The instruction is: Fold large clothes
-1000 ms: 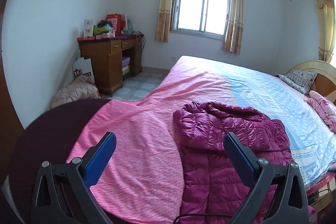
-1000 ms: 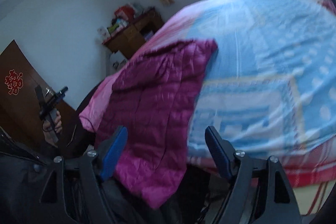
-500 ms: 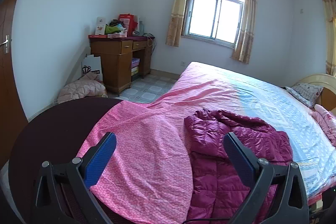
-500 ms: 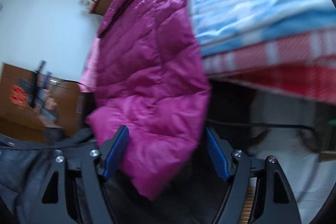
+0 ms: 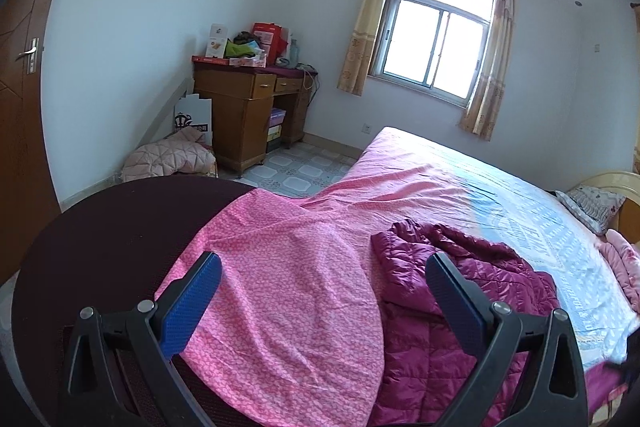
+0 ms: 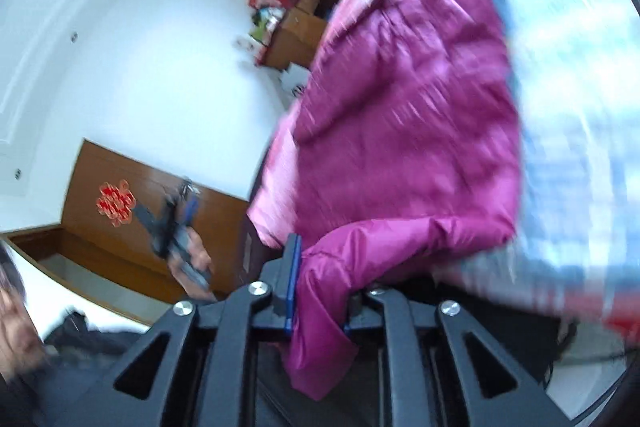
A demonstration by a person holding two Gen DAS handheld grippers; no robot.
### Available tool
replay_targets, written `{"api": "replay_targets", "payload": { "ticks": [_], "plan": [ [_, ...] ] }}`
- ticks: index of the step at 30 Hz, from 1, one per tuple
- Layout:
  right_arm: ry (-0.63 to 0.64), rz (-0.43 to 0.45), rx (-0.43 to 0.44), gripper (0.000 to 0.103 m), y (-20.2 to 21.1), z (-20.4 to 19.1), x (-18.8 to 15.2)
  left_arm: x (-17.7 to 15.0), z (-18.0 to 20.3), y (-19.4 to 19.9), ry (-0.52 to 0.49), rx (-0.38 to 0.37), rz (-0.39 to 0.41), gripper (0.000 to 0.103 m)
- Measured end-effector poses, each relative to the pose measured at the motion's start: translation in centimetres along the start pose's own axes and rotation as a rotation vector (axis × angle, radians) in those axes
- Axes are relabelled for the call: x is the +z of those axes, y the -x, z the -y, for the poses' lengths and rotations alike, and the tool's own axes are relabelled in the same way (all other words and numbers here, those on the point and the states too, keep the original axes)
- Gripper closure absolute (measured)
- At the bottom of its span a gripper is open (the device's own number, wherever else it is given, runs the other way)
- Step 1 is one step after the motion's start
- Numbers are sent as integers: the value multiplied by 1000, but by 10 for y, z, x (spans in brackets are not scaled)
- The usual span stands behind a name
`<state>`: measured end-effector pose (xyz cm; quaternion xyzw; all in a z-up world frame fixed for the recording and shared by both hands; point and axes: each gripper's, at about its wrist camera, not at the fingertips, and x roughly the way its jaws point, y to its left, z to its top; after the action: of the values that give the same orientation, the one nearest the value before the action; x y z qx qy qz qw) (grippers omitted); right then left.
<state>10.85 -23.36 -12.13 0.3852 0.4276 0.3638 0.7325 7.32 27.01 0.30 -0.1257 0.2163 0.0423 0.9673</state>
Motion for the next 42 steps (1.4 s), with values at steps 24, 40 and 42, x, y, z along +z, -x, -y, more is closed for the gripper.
{"api": "replay_targets", "payload": {
  "ticks": [24,40,42],
  "plan": [
    [-313,340,-174,84,-25,82,105,16,-24,34,-8,-202,109,1],
    [152,478,-429,0,50,-19,71,-80,87,-120,-182,-277,-335,1],
    [231,457,-544,0,44,-28,73,-83,83,-131,-132,-294,-356,1]
  ]
}}
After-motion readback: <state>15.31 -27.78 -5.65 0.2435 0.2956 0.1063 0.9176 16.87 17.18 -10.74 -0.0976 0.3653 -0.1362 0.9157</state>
